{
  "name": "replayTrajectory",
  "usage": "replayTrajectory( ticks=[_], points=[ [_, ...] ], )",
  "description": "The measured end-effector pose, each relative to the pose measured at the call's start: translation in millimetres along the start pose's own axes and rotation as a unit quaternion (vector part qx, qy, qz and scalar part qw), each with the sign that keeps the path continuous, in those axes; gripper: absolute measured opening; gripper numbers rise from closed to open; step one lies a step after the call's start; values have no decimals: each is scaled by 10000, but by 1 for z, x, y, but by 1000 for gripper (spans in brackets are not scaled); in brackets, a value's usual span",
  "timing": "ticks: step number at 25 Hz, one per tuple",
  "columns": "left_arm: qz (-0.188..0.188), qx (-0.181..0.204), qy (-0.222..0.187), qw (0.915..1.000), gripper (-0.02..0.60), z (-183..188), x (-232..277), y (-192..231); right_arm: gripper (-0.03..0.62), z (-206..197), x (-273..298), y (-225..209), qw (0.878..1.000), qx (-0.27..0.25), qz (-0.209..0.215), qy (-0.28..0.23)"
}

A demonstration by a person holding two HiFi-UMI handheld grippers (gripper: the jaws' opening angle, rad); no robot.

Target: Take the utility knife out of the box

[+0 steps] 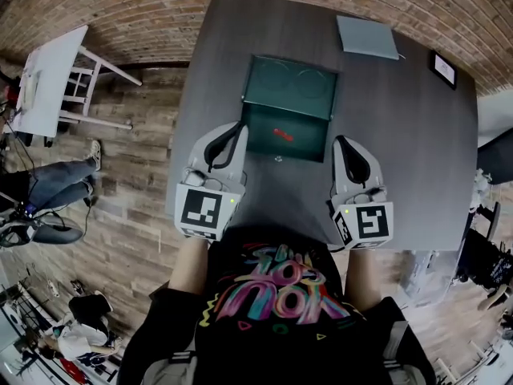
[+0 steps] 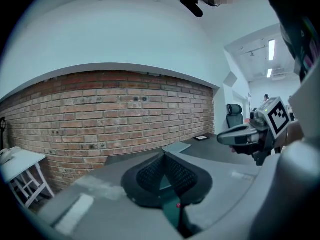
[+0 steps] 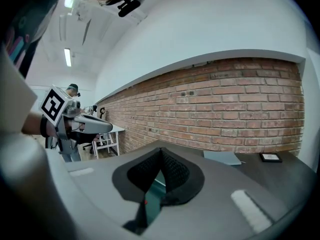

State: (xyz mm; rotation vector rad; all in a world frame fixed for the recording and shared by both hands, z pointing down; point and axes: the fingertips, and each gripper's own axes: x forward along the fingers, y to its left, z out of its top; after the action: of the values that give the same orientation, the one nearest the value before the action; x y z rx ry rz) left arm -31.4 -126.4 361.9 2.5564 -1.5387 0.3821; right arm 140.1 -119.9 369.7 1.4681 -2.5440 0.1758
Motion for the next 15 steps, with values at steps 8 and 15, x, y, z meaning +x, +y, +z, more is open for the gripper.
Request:
replayTrajectory(
  ticks=[8,15],
  points=[
    [-281,85,-54,9996,0,3,13,-9,0,1,-4,-6,9999,-37,-151,20],
    [-495,245,-5,9985,0,-5,17,-18,0,-2,-6,-4,9999,-12,-132,64]
  ],
)
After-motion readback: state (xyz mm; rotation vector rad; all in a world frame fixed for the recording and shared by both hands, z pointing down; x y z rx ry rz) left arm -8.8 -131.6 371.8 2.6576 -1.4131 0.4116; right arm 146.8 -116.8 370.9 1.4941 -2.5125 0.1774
